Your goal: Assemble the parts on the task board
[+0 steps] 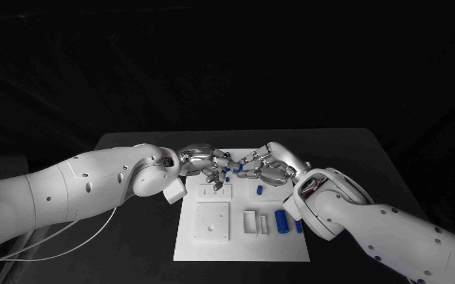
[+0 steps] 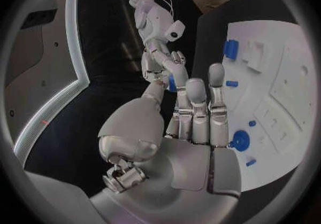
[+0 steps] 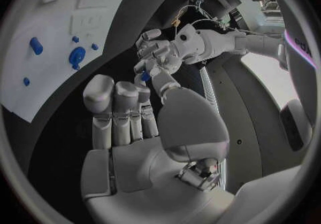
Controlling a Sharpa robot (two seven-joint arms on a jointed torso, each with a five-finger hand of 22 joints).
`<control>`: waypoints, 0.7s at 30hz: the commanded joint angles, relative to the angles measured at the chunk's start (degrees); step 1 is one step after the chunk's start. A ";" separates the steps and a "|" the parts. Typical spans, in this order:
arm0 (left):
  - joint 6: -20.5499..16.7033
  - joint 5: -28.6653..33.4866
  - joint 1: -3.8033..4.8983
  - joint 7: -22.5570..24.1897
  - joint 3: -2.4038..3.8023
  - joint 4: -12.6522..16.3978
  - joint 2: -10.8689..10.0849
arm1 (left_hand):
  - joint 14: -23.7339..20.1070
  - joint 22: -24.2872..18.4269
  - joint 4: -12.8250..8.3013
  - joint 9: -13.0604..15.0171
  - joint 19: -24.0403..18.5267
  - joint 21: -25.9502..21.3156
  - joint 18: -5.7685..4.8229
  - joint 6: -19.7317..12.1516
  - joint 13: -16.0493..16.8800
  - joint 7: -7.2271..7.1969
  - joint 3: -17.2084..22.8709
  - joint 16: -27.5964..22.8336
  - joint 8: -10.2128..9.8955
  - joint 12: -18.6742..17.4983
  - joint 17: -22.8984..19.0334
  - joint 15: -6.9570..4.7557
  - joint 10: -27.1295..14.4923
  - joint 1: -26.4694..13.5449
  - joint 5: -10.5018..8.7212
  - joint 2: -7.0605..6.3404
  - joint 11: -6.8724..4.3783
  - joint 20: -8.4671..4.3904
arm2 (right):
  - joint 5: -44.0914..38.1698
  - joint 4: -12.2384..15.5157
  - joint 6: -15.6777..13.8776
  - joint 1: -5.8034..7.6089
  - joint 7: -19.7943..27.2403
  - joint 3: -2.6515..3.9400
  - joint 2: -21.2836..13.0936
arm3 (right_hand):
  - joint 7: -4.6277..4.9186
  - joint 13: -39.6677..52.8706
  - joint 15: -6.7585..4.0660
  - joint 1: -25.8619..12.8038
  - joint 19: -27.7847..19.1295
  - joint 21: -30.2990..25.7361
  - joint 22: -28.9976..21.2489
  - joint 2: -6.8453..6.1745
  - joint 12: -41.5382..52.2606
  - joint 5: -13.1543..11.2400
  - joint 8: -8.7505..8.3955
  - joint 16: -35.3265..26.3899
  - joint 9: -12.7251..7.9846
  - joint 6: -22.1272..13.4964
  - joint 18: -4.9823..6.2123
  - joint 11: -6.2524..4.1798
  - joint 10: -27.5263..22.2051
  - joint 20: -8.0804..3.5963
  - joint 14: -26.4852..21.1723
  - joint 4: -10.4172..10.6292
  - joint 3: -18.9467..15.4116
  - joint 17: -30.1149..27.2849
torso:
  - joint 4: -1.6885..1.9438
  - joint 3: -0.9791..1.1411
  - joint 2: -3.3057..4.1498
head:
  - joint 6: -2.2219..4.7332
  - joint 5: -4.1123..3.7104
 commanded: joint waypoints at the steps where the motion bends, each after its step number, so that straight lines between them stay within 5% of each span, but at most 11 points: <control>1: 0.69 1.63 0.01 1.37 0.02 0.04 0.02 | 0.09 1.16 -1.11 2.13 -0.33 0.45 -0.16 0.18 -0.01 -0.58 1.30 0.54 1.19 -0.08 0.22 -0.29 0.42 0.22 0.60 1.40 -0.37 -0.28 | -0.85 -0.24 0.66 -0.04 -0.17 0.04 0.07 | -1.03 0.01 -0.12 0.22 0.45 0.05 6.10 0.18 -0.15 -0.03 0.40 -0.21 0.14 1.73 -0.55 -0.42 0.14 -0.24 0.04 0.36 0.09 0.05 | 0.01 0.01 -0.01 | -0.01 -0.01; 7: 1.28 3.34 0.01 1.35 0.02 0.02 0.05 | 0.15 1.14 -2.73 5.05 -0.56 1.21 -0.11 0.31 0.14 -0.71 3.17 0.66 1.59 -0.01 0.57 -0.37 0.63 -1.14 1.09 1.68 -0.46 -0.38 | -0.70 -0.78 0.38 -0.04 -0.30 0.03 0.16 | -0.50 -0.71 0.06 -0.46 0.22 -0.95 5.87 -0.66 -1.32 0.09 0.25 -1.04 -0.13 -0.32 -0.47 -0.09 -0.81 -0.15 -0.29 0.62 -0.36 -0.50 | 0.00 0.01 0.00 | -0.12 0.01; 9: 1.52 4.30 0.01 1.08 0.02 0.02 0.08 | 0.13 1.12 -3.22 6.26 -0.73 1.55 -0.11 0.80 0.12 -0.81 3.64 0.60 1.46 -0.14 0.70 -0.42 0.62 -1.87 2.99 1.44 -0.51 -0.42 | -0.02 -1.08 0.14 -0.04 -0.34 0.03 0.17 | 1.63 -2.00 0.87 -1.79 -0.70 -4.79 4.95 -2.44 -3.31 0.93 0.36 -3.25 -0.23 -7.52 -0.13 1.18 -2.45 0.31 -1.47 1.23 -1.50 -2.15 | -0.01 0.00 -0.03 | -0.16 0.03; 12: 1.31 4.79 0.01 0.55 0.02 -0.01 0.11 | 0.28 1.14 -3.54 7.28 -0.74 1.93 -0.09 0.93 0.15 -0.89 4.22 0.66 1.31 -0.12 0.81 -0.50 0.81 -2.39 3.77 1.25 -0.61 -0.49 | 0.81 -1.46 -0.45 -0.04 -0.21 0.02 0.07 | 2.73 -3.14 1.71 -1.41 -1.51 -8.77 3.96 -3.81 -4.55 1.98 0.47 -4.73 -0.16 -12.30 0.75 2.13 -4.17 1.34 -2.38 2.76 -4.83 -3.49 | 0.01 0.00 -0.02 | -0.15 0.01; 16: -0.22 3.97 0.01 -0.64 0.01 -0.01 0.10 | 0.55 1.13 -3.76 8.19 -0.66 2.30 -0.09 1.54 0.18 -1.06 4.62 0.67 1.24 -0.12 0.92 -0.63 1.10 -2.73 5.04 0.84 -0.76 -0.63 | 2.12 -1.89 -2.48 -0.04 0.30 0.02 -0.24 | 3.28 -8.39 2.20 0.64 -2.18 -15.16 2.55 -4.19 -7.77 2.65 0.22 -6.37 -0.39 -18.86 1.58 2.62 -6.58 2.05 -3.71 5.77 -10.58 -5.57 | 0.00 0.05 -0.01 | -0.15 0.05; 21: -2.65 1.80 0.02 -3.17 0.01 0.03 -0.06 | 1.20 1.17 -4.36 9.39 -0.34 3.04 -0.03 2.48 0.13 -1.33 5.83 0.87 1.41 -0.19 1.17 -0.95 1.95 -3.28 8.38 -0.07 -1.08 -0.94 | 2.96 -2.64 -4.41 -0.03 0.93 0.12 -1.25 | 3.70 -12.19 2.54 2.71 -1.76 -19.25 2.39 -5.73 -5.21 3.69 0.10 -6.01 -0.52 -23.06 1.85 3.01 -8.12 2.35 -4.21 8.81 -11.40 -6.87 | 0.02 0.05 -0.02 | -0.20 0.17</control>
